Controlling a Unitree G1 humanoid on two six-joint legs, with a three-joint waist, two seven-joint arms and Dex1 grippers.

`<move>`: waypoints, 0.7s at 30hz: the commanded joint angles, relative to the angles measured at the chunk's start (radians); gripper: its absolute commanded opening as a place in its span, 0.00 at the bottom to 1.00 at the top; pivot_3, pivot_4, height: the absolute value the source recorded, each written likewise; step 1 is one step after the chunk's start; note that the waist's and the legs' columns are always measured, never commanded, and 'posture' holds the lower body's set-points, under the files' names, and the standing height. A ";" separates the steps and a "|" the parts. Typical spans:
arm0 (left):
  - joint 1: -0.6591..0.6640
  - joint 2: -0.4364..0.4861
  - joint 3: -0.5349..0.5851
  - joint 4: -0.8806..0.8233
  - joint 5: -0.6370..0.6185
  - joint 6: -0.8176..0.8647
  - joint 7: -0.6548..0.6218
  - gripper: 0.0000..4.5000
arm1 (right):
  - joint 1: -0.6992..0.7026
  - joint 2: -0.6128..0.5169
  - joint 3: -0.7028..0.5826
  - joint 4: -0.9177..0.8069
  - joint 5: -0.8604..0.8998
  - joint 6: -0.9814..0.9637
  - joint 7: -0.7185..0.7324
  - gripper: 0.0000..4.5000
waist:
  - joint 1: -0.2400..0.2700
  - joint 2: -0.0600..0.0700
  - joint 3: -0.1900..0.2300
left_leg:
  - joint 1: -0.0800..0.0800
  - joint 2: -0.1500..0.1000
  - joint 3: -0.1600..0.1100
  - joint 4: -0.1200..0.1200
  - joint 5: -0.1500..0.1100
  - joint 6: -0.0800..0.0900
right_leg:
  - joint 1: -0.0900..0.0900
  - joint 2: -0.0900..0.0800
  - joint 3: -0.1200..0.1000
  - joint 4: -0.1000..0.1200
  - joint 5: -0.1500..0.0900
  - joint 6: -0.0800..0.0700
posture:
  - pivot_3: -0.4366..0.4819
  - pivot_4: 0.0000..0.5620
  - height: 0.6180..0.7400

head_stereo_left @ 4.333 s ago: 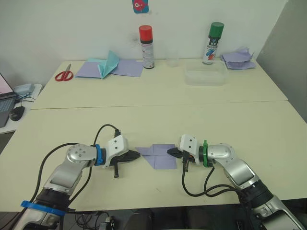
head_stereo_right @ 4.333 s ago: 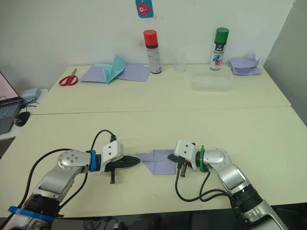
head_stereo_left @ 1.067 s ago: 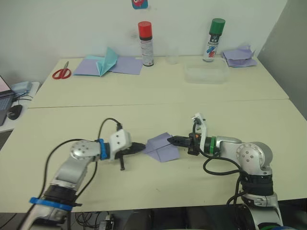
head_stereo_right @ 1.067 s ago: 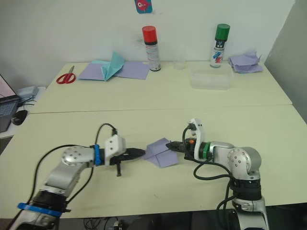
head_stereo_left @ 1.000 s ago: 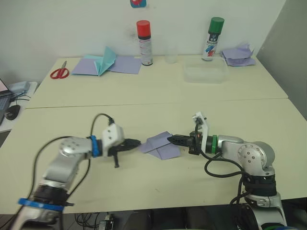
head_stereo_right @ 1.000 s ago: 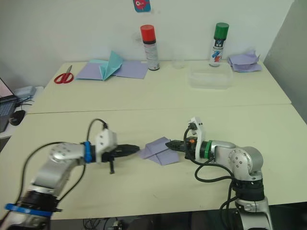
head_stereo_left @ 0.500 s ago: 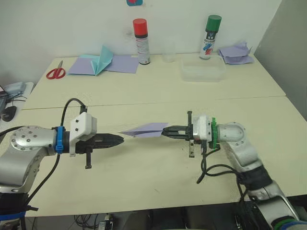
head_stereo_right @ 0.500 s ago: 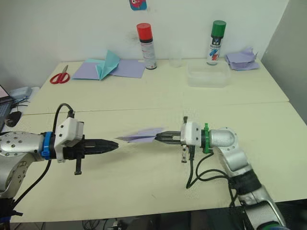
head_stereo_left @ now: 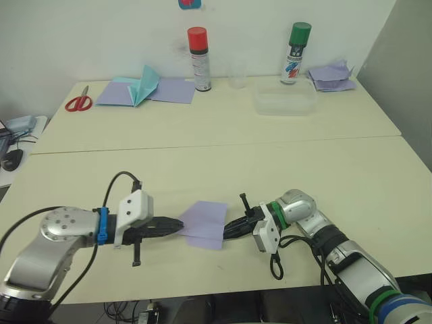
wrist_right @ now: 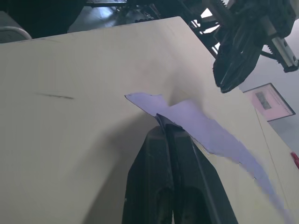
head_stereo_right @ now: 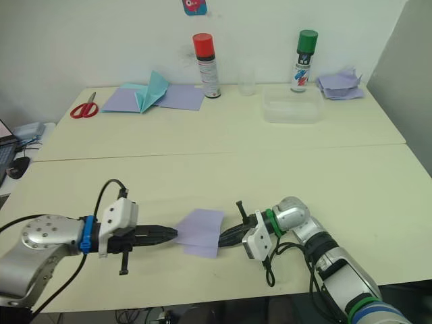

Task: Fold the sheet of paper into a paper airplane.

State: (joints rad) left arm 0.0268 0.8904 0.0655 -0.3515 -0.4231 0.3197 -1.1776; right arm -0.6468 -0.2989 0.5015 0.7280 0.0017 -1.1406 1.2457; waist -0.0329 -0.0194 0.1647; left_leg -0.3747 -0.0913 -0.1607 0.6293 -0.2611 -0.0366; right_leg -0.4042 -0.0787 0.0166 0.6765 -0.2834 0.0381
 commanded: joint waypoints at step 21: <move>-0.073 -0.079 -0.211 0.149 0.189 -0.120 0.024 0.00 | -0.007 -0.060 0.011 0.009 0.026 0.100 0.017 0.01 | 0.001 0.000 0.000 | 0.001 0.001 0.000 0.000 0.001 -0.001 | 0.000 0.001 0.001 0.002 0.000 -0.001 | 0.48 0.27 1.00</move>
State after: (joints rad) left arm -0.0532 0.7909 -0.1336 -0.1849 -0.2388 0.1934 -1.1322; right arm -0.6494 -0.3490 0.5156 0.7496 0.0216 -1.0491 1.2611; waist -0.0324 -0.0196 0.1645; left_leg -0.3734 -0.0907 -0.1608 0.6293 -0.2605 -0.0376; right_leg -0.4042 -0.0772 0.0177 0.6785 -0.2829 0.0373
